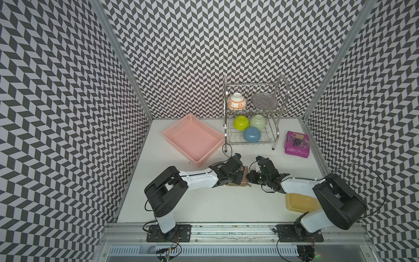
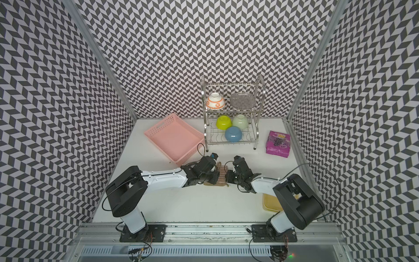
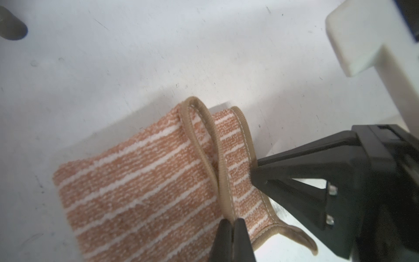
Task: Fold the square dishcloth
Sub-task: Fold the cleaning item at the center of the board.
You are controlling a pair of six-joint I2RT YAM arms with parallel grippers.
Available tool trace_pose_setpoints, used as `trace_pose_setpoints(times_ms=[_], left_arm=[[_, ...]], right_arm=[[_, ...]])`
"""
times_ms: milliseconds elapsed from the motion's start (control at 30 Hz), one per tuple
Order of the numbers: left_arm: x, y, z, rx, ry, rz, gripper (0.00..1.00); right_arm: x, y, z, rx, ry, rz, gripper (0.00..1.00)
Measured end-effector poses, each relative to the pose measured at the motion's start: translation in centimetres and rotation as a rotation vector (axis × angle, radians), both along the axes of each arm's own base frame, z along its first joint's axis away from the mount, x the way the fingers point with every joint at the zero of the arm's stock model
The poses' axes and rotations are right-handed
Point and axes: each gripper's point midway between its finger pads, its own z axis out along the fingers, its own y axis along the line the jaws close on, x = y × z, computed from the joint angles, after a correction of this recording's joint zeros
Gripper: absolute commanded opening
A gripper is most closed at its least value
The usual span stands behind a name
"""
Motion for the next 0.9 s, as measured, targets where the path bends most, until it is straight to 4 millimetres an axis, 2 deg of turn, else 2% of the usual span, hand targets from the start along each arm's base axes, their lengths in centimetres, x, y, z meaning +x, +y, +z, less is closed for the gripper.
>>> trace_pose_setpoints(times_ms=[900], left_arm=[[-0.4,-2.0,-0.1,-0.068,0.054,-0.033,0.00]], right_arm=[[0.0,0.0,0.0,0.000,0.000,0.000,0.12]])
